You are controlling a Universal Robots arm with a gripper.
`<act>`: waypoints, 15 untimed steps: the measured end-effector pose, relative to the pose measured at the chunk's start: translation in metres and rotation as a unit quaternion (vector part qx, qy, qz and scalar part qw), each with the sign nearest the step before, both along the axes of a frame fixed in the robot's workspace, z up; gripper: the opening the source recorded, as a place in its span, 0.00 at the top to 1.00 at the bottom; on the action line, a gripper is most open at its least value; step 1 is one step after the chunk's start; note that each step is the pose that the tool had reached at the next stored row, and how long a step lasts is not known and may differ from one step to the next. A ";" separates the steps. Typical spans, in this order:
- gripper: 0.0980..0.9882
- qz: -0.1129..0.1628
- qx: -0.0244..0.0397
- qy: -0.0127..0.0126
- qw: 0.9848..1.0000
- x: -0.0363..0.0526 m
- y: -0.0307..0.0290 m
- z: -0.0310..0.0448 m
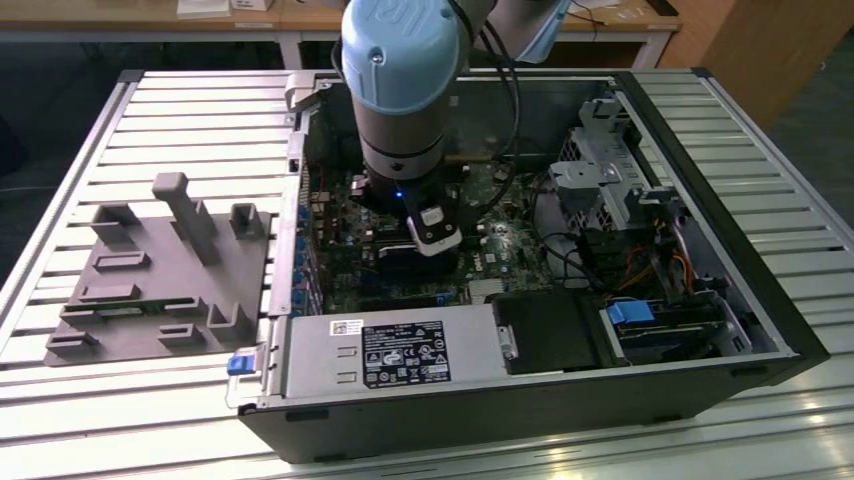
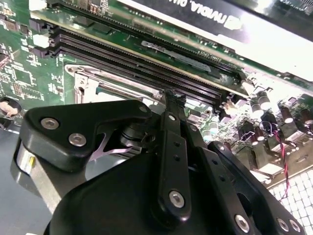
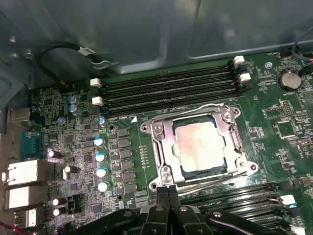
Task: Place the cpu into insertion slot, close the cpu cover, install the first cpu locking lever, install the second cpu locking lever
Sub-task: 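Install the second cpu locking lever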
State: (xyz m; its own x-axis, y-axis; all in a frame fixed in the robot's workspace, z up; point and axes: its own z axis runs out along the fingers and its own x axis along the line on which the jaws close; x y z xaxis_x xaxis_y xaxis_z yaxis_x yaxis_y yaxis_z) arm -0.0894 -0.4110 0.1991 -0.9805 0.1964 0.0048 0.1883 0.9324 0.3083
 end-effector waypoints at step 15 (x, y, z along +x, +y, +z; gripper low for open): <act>0.99 0.000 0.021 -0.001 1.000 -0.0057 0.0003 -0.0067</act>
State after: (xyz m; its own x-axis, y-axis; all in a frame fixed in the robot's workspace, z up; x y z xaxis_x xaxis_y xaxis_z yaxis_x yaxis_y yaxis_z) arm -0.0951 -0.4107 0.1925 -0.9805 0.1961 0.0114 0.1877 0.9184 0.3482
